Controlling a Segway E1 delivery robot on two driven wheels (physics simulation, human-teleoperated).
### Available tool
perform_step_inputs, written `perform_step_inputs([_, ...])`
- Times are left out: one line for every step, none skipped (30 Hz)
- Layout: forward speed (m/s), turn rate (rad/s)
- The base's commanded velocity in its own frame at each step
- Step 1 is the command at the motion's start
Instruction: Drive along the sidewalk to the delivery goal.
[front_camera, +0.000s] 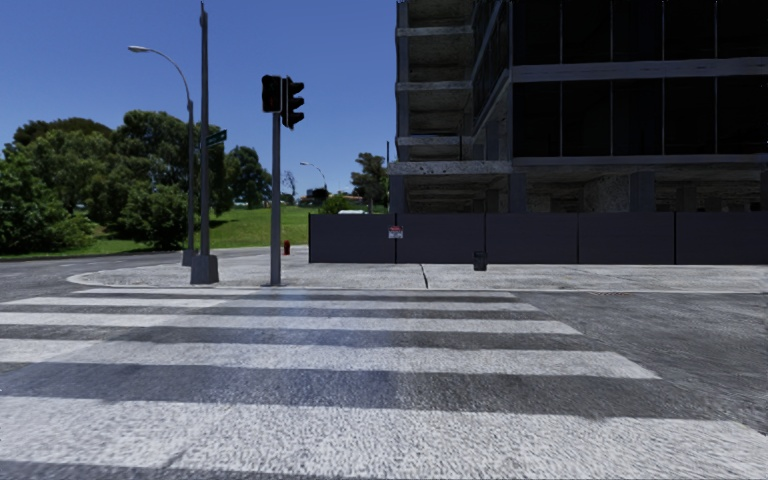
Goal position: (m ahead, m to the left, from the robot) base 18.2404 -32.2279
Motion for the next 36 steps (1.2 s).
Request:
perform_step_inputs([1.37,-0.43])
perform_step_inputs([1.37,-0.43])
perform_step_inputs([1.37,-0.43])
perform_step_inputs([1.37,-0.34])
perform_step_inputs([1.37,-0.09])
perform_step_inputs([1.37,0.0])
perform_step_inputs([1.37,0.0])
perform_step_inputs([1.37,0.0])
perform_step_inputs([1.36,0.0])
perform_step_inputs([1.35,0.0])
perform_step_inputs([1.35,0.0])
perform_step_inputs([1.35,0.0])
perform_step_inputs([1.35,0.0])
perform_step_inputs([1.35,0.0])
perform_step_inputs([1.35,0.0])
perform_step_inputs([2.0,0.0])
perform_step_inputs([2.0,0.0])
perform_step_inputs([2.0,0.0])
perform_step_inputs([2.0,0.0])
perform_step_inputs([2.0,0.0])
perform_step_inputs([2.0,0.0])
perform_step_inputs([2.0,0.0])
perform_step_inputs([2.0,0.0])
perform_step_inputs([2.0,0.0])
perform_step_inputs([2.0,0.0])
perform_step_inputs([2.0,0.0])
perform_step_inputs([2.0,0.0])
perform_step_inputs([2.0,0.0])
perform_step_inputs([2.0,0.0])
perform_step_inputs([2.0,0.0])
perform_step_inputs([2.0,0.0])
perform_step_inputs([2.0,0.0])
perform_step_inputs([2.0,0.0])
perform_step_inputs([2.0,0.0])
perform_step_inputs([2.0,0.0])
perform_step_inputs([2.0,0.0])
